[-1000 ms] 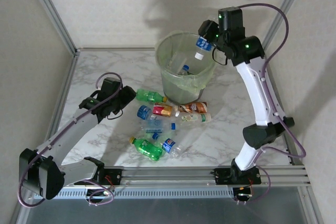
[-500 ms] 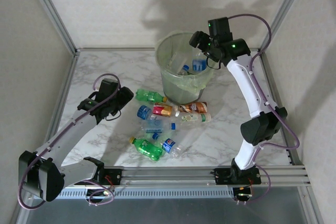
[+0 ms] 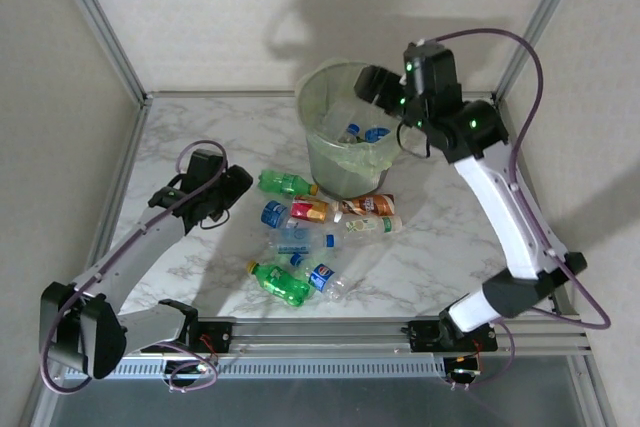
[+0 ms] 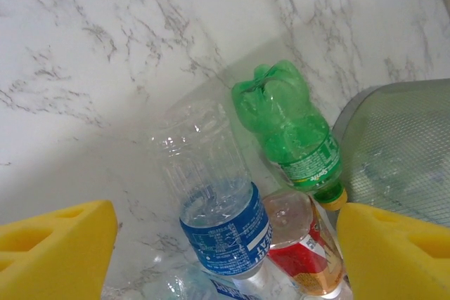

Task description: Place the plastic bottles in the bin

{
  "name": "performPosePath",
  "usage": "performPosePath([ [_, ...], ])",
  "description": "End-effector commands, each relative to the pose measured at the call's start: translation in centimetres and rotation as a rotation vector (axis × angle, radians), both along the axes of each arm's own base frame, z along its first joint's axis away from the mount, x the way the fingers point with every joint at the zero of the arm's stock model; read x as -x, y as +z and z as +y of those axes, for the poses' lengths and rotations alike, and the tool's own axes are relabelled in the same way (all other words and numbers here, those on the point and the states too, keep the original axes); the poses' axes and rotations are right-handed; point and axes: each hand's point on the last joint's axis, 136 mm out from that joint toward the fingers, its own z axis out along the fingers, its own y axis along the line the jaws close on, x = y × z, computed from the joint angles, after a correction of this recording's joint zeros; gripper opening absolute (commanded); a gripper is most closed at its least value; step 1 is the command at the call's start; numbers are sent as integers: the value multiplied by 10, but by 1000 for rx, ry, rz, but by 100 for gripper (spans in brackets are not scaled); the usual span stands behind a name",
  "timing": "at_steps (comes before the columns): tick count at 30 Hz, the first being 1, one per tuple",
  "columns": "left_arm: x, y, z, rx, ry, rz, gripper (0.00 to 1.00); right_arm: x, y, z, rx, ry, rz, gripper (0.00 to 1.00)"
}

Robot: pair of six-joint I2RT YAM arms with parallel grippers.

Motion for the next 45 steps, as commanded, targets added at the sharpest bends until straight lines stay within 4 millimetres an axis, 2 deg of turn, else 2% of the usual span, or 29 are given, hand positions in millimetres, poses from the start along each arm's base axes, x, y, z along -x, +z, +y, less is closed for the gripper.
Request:
performPosePath([
  [1, -4, -7, -3, 37, 8, 4, 79, 34, -11, 28, 77, 110, -45, 80],
  [4, -7, -15, -5, 41, 16, 20, 78, 64, -34, 53, 97, 198, -34, 79],
  [7, -8, -25, -6, 40, 19, 47, 76, 83, -56, 69, 108, 246, -4, 79],
  [13, -10, -43, -9, 4, 35, 105, 77, 98, -86, 85, 151, 288, 47, 82],
  [24, -18, -78, -25, -2, 29, 161, 76, 109, -101, 99, 190, 328, 62, 84],
  [35, -11, -107, -16, -60, 43, 224, 73, 110, -102, 99, 213, 331, 61, 86],
  [45, -10, -124, -15, -77, 44, 252, 70, 108, -105, 103, 220, 334, 67, 87],
])
